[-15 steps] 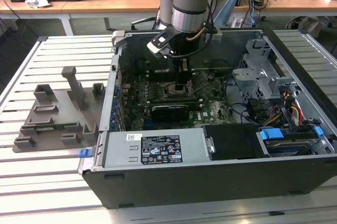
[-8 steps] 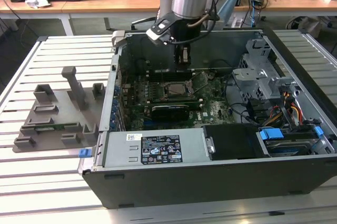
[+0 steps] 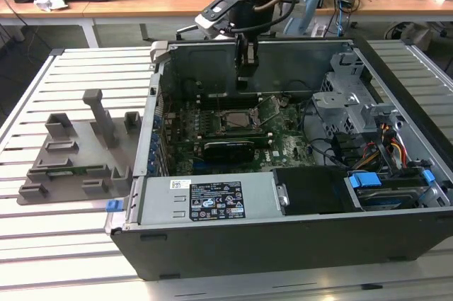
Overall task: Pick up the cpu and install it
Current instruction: 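Place the cpu into insertion slot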
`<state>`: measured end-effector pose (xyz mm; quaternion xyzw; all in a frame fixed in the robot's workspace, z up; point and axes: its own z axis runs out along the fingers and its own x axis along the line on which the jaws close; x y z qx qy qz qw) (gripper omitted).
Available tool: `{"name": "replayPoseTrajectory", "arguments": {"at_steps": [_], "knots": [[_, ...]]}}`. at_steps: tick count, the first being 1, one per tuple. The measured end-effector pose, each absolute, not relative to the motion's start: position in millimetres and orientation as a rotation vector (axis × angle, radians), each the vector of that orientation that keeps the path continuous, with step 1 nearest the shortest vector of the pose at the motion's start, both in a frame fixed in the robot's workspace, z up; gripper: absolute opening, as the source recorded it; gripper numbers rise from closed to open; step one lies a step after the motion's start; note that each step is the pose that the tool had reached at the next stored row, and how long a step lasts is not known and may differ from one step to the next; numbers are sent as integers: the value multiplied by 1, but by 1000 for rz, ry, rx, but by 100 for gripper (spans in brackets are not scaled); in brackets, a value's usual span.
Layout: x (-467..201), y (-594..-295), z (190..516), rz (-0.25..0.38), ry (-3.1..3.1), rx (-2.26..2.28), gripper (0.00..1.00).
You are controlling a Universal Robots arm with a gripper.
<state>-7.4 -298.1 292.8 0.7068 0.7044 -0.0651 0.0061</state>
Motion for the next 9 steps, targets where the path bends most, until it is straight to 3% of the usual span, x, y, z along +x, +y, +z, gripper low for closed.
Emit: {"name": "replayPoseTrajectory", "arguments": {"at_steps": [6,9], "knots": [[-7,-298,293,-202,2203,2212,11],[-7,-298,293,-143,2177,2191,11]]}}
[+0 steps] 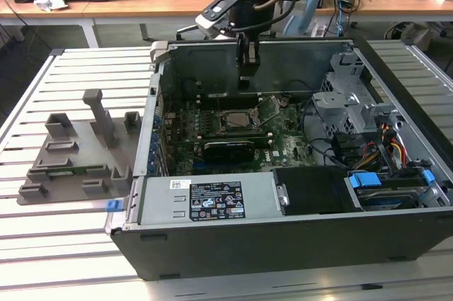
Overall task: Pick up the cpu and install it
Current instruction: 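Place the cpu into insertion slot, then close the cpu cover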
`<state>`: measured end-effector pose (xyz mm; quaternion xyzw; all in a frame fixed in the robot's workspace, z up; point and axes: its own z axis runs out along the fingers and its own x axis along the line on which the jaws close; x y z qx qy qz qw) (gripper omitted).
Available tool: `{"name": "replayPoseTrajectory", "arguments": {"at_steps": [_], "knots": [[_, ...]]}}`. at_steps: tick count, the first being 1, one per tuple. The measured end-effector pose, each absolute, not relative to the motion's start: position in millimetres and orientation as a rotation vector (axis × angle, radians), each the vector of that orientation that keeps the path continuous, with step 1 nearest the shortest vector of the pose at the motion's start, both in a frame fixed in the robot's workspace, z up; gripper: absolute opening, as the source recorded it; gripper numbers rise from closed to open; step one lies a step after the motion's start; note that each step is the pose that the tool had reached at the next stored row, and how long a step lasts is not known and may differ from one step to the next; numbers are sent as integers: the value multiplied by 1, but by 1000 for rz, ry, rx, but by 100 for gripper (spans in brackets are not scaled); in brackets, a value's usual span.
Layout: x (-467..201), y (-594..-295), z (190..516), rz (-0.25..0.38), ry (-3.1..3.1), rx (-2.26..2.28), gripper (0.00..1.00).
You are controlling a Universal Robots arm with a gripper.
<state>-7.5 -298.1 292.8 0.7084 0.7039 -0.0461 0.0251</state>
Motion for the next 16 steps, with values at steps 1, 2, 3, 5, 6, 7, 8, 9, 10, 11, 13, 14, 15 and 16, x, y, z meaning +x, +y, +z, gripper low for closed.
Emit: {"name": "replayPoseTrajectory", "arguments": {"at_steps": [1,2,3,5,6,7,8,9,10,11,13,14,15,16], "knots": [[-8,-298,293,-112,2163,2179,11],[-8,-298,293,-86,2150,2169,11],[-8,-298,293,-77,2146,2166,11],[-8,-298,293,-77,2146,2166,11],[-8,-298,293,-78,2146,2166,11],[-8,-298,293,-78,2146,2166,11],[-8,-298,293,-78,2146,2166,11],[-8,-298,293,-78,2146,2166,11],[-8,-298,293,-78,2146,2166,11],[-8,-298,293,-78,2146,2166,11],[-8,-298,293,-78,2146,2166,11],[-8,-298,293,-78,2146,2166,11],[-8,-298,293,-78,2146,2166,11],[-8,-298,293,-78,2146,2166,11]]}}
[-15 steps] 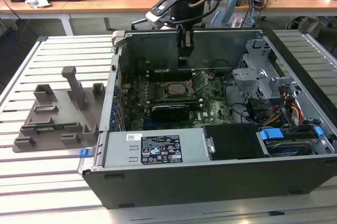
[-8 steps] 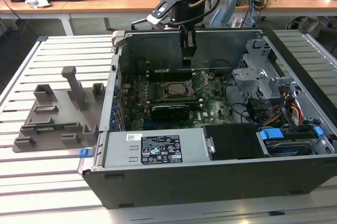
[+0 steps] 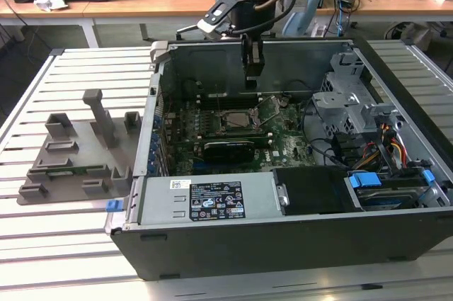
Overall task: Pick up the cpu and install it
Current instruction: 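Close the cpu cover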
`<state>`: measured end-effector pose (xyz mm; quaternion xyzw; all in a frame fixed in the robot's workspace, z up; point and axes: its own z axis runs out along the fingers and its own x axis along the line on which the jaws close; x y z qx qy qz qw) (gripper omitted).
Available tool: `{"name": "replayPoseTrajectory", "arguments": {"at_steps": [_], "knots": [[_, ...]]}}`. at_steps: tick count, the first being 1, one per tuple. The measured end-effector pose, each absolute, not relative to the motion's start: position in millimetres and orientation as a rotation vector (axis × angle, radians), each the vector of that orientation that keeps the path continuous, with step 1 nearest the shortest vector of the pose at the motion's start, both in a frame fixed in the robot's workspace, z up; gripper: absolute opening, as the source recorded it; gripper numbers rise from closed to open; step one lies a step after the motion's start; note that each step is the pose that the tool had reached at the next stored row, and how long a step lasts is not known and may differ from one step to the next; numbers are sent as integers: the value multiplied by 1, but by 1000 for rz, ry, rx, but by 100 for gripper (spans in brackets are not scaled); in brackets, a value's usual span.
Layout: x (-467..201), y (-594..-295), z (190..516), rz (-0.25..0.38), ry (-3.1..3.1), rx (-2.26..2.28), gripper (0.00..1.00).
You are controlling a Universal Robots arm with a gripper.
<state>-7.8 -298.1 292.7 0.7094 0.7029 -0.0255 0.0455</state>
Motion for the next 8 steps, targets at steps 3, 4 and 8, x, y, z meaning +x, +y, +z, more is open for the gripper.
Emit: {"name": "replayPoseTrajectory", "arguments": {"at_steps": [3,4,8], "knots": [[-5,-298,293,-78,2146,2166,11],[-2,-298,293,-78,2146,2166,11],[7,-298,293,-78,2146,2166,11]]}}
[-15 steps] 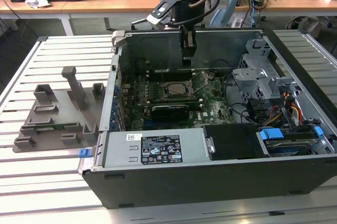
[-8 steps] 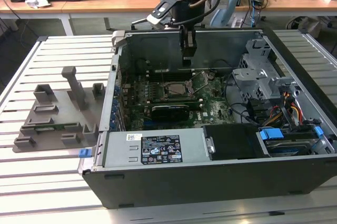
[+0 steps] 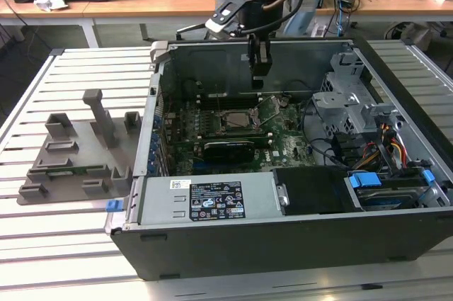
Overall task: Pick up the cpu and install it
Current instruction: 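Close the cpu cover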
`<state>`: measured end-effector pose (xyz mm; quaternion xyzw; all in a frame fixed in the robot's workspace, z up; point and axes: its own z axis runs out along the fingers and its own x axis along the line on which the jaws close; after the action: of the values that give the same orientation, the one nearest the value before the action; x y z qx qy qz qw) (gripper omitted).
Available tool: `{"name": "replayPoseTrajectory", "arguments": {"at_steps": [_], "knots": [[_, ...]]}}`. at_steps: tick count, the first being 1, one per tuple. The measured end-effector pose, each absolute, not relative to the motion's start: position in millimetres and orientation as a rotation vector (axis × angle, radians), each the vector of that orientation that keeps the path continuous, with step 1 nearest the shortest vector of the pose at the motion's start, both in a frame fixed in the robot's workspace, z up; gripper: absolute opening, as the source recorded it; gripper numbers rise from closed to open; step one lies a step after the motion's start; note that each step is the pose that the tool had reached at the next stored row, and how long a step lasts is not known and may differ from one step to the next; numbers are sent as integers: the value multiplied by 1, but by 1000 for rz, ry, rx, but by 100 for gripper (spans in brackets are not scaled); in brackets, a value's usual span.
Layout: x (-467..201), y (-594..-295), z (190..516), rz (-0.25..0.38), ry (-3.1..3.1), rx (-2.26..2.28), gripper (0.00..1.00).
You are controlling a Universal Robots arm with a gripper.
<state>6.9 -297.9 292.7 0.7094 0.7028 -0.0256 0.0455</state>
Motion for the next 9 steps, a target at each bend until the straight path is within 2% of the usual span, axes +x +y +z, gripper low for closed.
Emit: {"name": "replayPoseTrajectory", "arguments": {"at_steps": [9], "knots": [[38,-297,292,-80,2147,2167,11]]}}
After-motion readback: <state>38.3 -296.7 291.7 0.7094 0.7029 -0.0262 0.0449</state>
